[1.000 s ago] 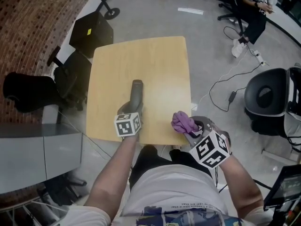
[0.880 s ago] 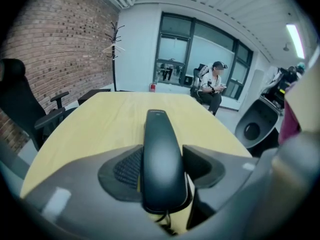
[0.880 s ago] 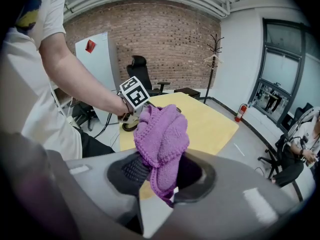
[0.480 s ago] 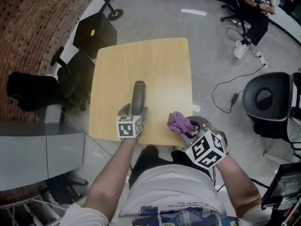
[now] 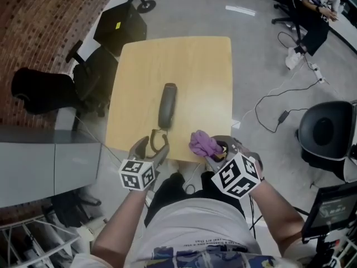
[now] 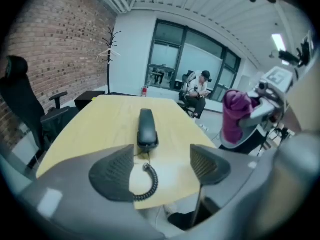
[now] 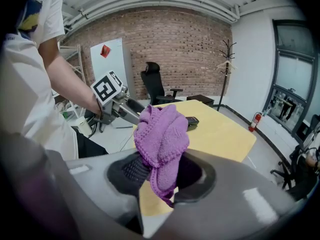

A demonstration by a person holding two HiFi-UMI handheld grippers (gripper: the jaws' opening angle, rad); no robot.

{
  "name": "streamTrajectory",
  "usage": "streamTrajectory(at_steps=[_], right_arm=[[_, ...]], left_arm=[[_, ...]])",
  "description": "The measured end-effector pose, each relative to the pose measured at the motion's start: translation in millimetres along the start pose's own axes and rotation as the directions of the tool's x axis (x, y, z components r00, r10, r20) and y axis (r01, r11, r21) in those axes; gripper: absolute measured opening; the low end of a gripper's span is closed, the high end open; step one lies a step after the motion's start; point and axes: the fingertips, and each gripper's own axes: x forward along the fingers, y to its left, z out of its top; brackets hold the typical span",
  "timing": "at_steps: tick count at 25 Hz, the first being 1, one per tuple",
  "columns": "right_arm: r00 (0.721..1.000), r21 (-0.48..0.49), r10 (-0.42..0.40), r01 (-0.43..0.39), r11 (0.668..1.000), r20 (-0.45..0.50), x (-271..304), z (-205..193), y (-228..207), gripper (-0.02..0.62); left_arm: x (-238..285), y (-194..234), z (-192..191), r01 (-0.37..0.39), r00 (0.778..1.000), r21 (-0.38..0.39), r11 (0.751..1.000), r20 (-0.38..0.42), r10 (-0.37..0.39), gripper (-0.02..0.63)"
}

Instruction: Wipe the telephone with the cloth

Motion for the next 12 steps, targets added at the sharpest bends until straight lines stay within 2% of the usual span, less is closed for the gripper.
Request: streamTrajectory(at_steps=[5, 9, 12], right_arm=[[1.0, -0.033, 0.003, -0.003, 0.999, 0.002, 2, 11, 22, 0.12], [1.0, -0.049, -0.006, 0.006, 0.999, -0.006, -3, 14, 53, 0.121], [0.999, -0.085, -0.008, 0.005, 0.996, -0.034, -6, 14, 83, 0.121]], left_arm=[[-49, -31, -27, 0.145, 0.989, -0.102, 0.984, 0.042, -0.142, 0.335], [-93, -48, -44, 0.207, 0.976, -0.073, 0.976, 0.081, -0.201, 0.24], [-123, -60, -55, 0.261, 0.958, -0.065, 0.963, 0.142, -0.25, 0.178]])
